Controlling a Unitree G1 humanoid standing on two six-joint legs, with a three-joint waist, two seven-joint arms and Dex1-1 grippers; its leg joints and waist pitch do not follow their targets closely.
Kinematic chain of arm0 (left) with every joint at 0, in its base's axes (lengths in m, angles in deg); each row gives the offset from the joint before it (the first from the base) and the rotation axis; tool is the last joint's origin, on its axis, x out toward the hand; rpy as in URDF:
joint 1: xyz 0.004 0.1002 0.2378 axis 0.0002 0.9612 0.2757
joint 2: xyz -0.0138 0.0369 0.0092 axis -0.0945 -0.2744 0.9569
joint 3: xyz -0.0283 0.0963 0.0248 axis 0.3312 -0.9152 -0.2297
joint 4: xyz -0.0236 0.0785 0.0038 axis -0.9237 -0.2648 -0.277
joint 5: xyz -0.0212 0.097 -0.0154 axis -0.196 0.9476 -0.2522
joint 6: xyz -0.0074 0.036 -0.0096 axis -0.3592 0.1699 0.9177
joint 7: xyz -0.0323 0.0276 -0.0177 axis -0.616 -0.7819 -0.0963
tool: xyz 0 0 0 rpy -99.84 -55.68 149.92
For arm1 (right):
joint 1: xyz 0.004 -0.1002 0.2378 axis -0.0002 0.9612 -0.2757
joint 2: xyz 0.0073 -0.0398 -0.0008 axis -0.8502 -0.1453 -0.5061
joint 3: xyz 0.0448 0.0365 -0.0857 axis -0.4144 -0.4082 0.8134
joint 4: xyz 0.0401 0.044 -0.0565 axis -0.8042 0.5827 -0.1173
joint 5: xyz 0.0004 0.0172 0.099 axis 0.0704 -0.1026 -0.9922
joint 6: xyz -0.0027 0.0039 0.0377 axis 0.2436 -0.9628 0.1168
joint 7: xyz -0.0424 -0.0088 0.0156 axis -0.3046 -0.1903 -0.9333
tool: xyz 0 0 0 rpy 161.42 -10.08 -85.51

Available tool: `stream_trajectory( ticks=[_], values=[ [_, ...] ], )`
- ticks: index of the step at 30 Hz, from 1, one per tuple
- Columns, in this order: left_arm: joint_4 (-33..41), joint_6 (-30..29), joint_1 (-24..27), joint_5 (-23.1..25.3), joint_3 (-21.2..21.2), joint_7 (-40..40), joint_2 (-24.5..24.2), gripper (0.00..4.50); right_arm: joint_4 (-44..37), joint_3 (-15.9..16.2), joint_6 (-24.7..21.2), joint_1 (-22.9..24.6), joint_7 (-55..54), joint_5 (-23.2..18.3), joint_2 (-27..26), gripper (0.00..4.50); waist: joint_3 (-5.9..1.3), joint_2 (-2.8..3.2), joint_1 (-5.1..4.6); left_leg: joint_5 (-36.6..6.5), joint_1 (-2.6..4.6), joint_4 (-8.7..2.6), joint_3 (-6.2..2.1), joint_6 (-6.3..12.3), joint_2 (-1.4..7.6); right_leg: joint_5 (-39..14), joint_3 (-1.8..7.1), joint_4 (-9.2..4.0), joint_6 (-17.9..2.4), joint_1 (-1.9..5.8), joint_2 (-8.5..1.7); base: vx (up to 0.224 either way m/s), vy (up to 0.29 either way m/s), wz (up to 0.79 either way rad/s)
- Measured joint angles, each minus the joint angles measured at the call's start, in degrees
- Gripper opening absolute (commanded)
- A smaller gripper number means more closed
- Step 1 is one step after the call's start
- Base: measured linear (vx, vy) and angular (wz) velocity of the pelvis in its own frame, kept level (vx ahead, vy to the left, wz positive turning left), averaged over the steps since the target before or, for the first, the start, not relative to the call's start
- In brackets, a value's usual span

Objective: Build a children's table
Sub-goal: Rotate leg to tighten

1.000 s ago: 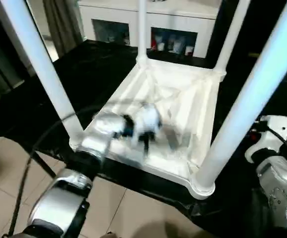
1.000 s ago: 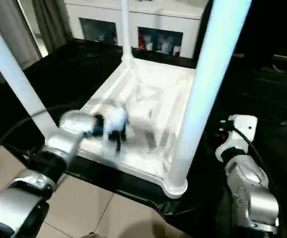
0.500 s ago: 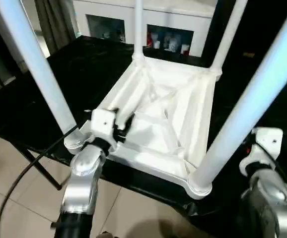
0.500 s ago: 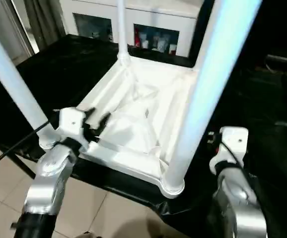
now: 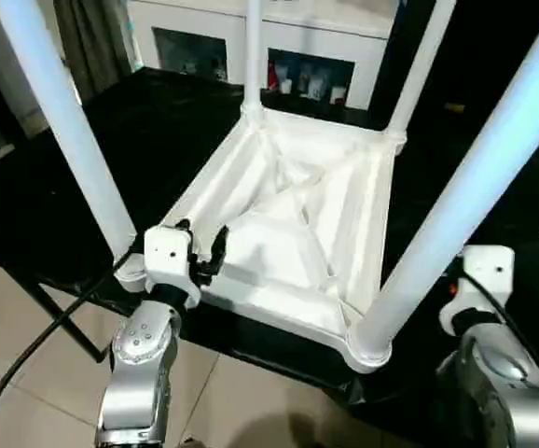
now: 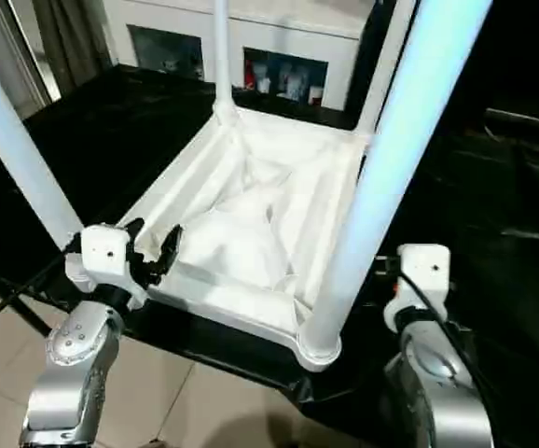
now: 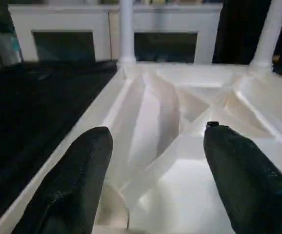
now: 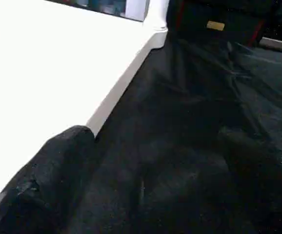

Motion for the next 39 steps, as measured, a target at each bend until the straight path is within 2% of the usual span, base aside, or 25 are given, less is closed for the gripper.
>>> stream_trajectory(
  ticks=[1, 2, 3, 4, 6, 7, 8, 9, 10, 11, 12, 13, 15, 16, 17, 18, 19, 22, 24, 27, 30, 31, 35, 36, 39],
  values=[
    [0.6, -0.2, 0.2, 0.0, -0.2, 0.0, -0.1, 3.4, 0.0, -0.3, 0.0, 0.0, 0.2, -0.6, -0.8, 4.5, -0.14, -0.26, 0.16, -0.1, 0.42, 0.08, 0.92, 0.0, 0.07, 0.0, 0.81, 0.05, 0.1, -0.49, 0.21, -0.005, 0.023, -0.29],
    [0.9, -0.4, 0.6, 0.0, -0.2, 0.0, -0.1, 3.4, 0.0, -0.3, 0.0, -0.1, 0.4, -1.0, -1.2, 4.5, -0.32, -0.72, 0.8, -0.3, 0.85, 0.1, 2.11, 0.02, 0.26, 0.0, 2.43, 0.35, 0.2, -0.82, 0.69, -0.005, 0.023, -0.29],
    [1.0, -0.6, 0.9, 0.0, -0.4, 0.0, -0.3, 3.4, 0.0, -0.4, 0.0, 0.0, 0.4, -1.2, -1.3, 4.5, -0.31, -0.75, 1.29, -0.7, 1.11, 0.48, 2.47, 0.26, 0.17, 0.1, 4.0, 0.44, 0.4, -0.93, 1.14, 0.002, 0.058, -0.52],
    [1.0, -0.7, 1.1, 0.0, -0.9, 0.0, -0.3, 3.4, 0.1, -0.9, 0.0, 0.3, 0.3, -1.2, -1.0, 4.5, -0.25, -0.88, 2.01, -1.7, 1.05, 1.66, 2.39, 1.66, -0.62, 0.3, 6.38, 0.51, 0.9, -1.06, 1.79, 0.001, 0.122, -0.55],
    [1.0, -0.6, 1.1, 0.8, -2.5, 0.0, -0.7, 3.4, 0.0, -2.1, -0.1, 1.4, -0.4, -1.0, -0.7, 4.5, -0.18, -0.97, 3.17, -3.8, 0.95, 4.56, -0.18, 4.55, -2.96, 0.5, 9.88, 0.46, 2.1, -0.99, 2.45, 0.0, 0.158, -0.6],
    [1.0, -0.6, 1.1, 1.7, -3.1, 0.1, -1.5, 3.4, 0.0, -2.6, -0.1, 1.6, -0.8, -1.0, -0.9, 4.5, -0.44, -0.29, 2.89, -5.0, 1.14, 4.62, -1.6, 4.21, -3.91, 0.6, 11.79, 0.33, 2.9, -1.0, 3.39, -0.048, 0.191, -0.64],
    [1.2, -0.6, 1.1, 2.0, -3.2, 0.1, -2.3, 3.4, 0.0, -2.6, -0.1, 1.6, -1.0, -0.9, -1.3, 4.5, -0.8, 0.26, 1.99, -5.7, 1.73, 4.54, -1.05, 1.95, -4.09, 0.5, 12.73, 0.26, 2.9, -1.6, 3.98, -0.048, 0.191, -0.64],
    [1.2, -0.5, 1.0, 2.2, -3.0, 0.1, -3.1, 3.4, 0.0, -2.1, -0.1, 1.8, -1.2, -0.9, -2.0, 4.5, -0.84, 0.22, 0.89, -5.8, 1.66, 4.49, -0.23, 2.29, -4.03, -0.2, 12.54, 0.19, 2.0, -1.83, 3.76, -0.082, 0.184, -0.46],
    [1.2, -0.5, 1.0, 2.2, -2.1, 0.1, -3.7, 3.4, -0.1, -1.7, -0.2, 2.0, -1.5, -0.9, -2.5, 4.5, -0.77, 0.38, 0.15, -5.8, 1.62, 4.44, 0.98, 2.35, -3.44, -1.9, 9.61, 1.36, 0.0, -2.59, 3.09, -0.069, 0.178, -0.43],
    [1.1, -0.7, 1.0, 2.0, -1.8, 0.0, -3.7, 3.4, -0.1, -1.8, -0.2, 2.2, -1.8, -0.7, -2.6, 4.5, -0.72, 0.95, -0.2, -5.8, 1.57, 4.43, 1.56, 2.41, -2.75, -2.5, 6.63, 2.58, -0.3, -2.66, 2.92, -0.069, 0.178, -0.43],
    [1.1, -0.9, 1.0, 1.5, -1.8, 0.0, -3.5, 3.4, -0.1, -2.0, -0.2, 2.5, -2.1, -0.7, -2.6, 4.5, -1.12, 1.28, -0.28, -5.6, 1.34, 4.29, 2.05, 2.53, -1.59, -2.5, 3.73, 4.52, -0.3, -2.53, 3.09, -0.045, 0.097, -0.4],
    [1.1, -1.1, 0.4, 0.8, -1.8, 0.1, -3.2, 3.4, -0.3, -2.3, -0.1, 3.0, -2.2, -0.7, -2.7, 4.5, -1.46, 1.25, -0.83, -4.9, 0.84, 3.67, 1.52, 2.7, -1.44, -2.5, 1.3, 7.17, -0.3, -2.1, 3.22, 0.0, 0.0, 0.0],
    [1.2, -1.2, -0.1, 0.4, -1.8, 0.1, -3.1, 3.4, -0.6, -2.4, 0.0, 3.0, -2.2, -0.7, -2.7, 4.5, -2.03, 0.41, -1.45, -3.6, 0.17, 2.66, 1.4, 2.95, -1.46, -3.0, 1.25, 7.63, -0.9, -0.84, 3.0, -0.009, -0.029, -0.07],
    [1.2, -1.3, -0.2, 0.4, -1.8, 0.1, -3.8, 3.4, -0.6, -2.4, 0.1, 2.6, -2.2, -0.7, -2.6, 4.5, -2.37, -0.29, -1.54, -3.6, -0.43, 2.76, 0.67, 3.04, -1.83, -5.1, 1.86, 5.28, -1.7, 0.29, 2.2, -0.046, -0.127, -0.34],
    [1.1, -1.5, -0.2, 0.4, -1.8, 0.1, -4.1, 3.4, -0.6, -2.5, 0.1, 2.3, -2.2, -0.7, -2.4, 4.5, -2.42, -0.39, -1.55, -3.4, -1.22, 3.36, 0.02, 3.35, -2.08, -5.8, 1.89, 4.38, -0.3, 0.5, 1.81, -0.046, -0.127, -0.34],
    [1.1, -1.6, -0.1, 0.4, -2.0, 0.1, -4.2, 3.4, -0.5, -3.0, 0.1, 2.6, -2.2, -0.7, -2.2, 4.5, -2.29, -0.21, -1.12, -3.3, -2.02, 3.66, -1.04, 4.45, -2.68, -5.7, 1.81, 4.65, -0.3, 0.35, 1.92, -0.087, -0.141, -0.22],
    [1.3, -1.6, 0.1, 0.1, -2.5, 0.1, -3.7, 3.4, -0.4, -4.3, 0.1, 3.6, -2.1, -0.7, -1.7, 4.5, -2.19, -0.31, -0.72, -3.2, -1.68, 3.26, -1.8, 4.88, -2.79, -5.7, 1.64, 4.91, -0.5, 0.42, 1.98, -0.058, -0.065, -0.03],
    [3.6, -1.5, 2.1, -1.3, -3.1, -0.1, -3.5, 3.4, -0.4, -5.5, 0.3, 3.6, -1.4, -0.9, -0.5, 4.5, -2.0, 0.01, -0.49, -1.9, -0.65, 1.44, -1.89, 2.23, -2.49, -5.4, 1.32, 4.18, -0.9, 0.94, 2.22, -0.098, -0.097, -0.01],
    [6.3, -1.2, 6.1, -4.1, -2.3, -1.7, -3.6, 3.4, -0.5, -4.9, 1.6, 4.5, 2.1, -1.9, 1.5, 4.5, -1.73, 0.06, -0.43, -1.4, -0.1, 0.85, -1.8, 1.34, -2.38, -5.2, 1.21, 3.76, -0.9, 1.34, 2.2, -0.08, -0.022, 0.0],
    [8.3, -1.0, 11.9, -7.1, -0.9, -3.7, -4.5, 3.4, -0.9, -4.6, 2.4, 6.7, 10.9, -6.4, 5.3, 4.5, -1.11, -0.28, -0.03, -1.4, 0.55, 0.76, -1.69, 1.18, -2.34, -5.2, 1.2, 3.52, -0.8, 1.84, 2.13, -0.039, 0.006, 0.02],
    [11.2, 0.6, 16.3, -8.2, -0.5, -4.9, -6.0, 3.75, -3.4, -2.7, 1.5, 10.3, 23.8, -12.6, 10.9, 4.5, -0.81, -0.59, 0.59, -1.3, 0.35, 0.73, -1.68, 1.18, -2.28, -4.8, 1.18, 2.82, -0.5, 2.13, 2.13, 0.0, 0.0, 0.0],
    [13.9, 1.7, 19.4, -9.9, -0.5, -5.8, -6.1, 3.75, -4.4, -1.7, 1.1, 12.2, 29.1, -14.5, 13.8, 4.5, -0.71, -0.69, 0.9, -1.3, 0.36, 0.73, -1.56, 1.2, -2.28, -4.8, 1.24, 2.51, -0.5, 2.56, 2.09, 0.0, 0.0, 0.0],
    [18.8, 4.1, 26.0, -12.1, -0.3, -7.0, -6.4, 3.96, -4.4, -2.1, 0.7, 12.8, 35.0, -17.6, 15.4, 4.5, -0.57, -0.96, 1.42, -1.3, 0.81, 0.73, -1.37, 1.23, -2.29, -4.8, 1.3, 1.76, -0.4, 3.24, 2.01, 0.001, 0.013, -0.01],
    [19.1, 4.5, 26.8, -12.1, 0.1, -6.8, -6.3, 4.2, -4.5, -2.4, 0.7, 12.6, 35.7, -18.7, 15.3, 4.5, -0.54, -1.02, 1.48, -1.3, 0.97, 0.73, -1.3, 1.24, -2.31, -4.8, 1.37, 1.73, -0.4, 3.32, 2.0, 0.0, 0.0, 0.0],
    [19.2, 6.3, 30.2, -11.5, 2.8, -4.6, -5.1, 4.2, -5.1, -3.1, -0.1, 12.4, 38.9, -22.4, 16.2, 4.5, -0.5, -1.1, 1.53, -1.4, 1.14, 0.72, -1.2, 1.32, -2.32, -4.8, 1.46, 1.71, -0.4, 3.58, 1.98, 0.0, 0.0, 0.0]
  ],
)
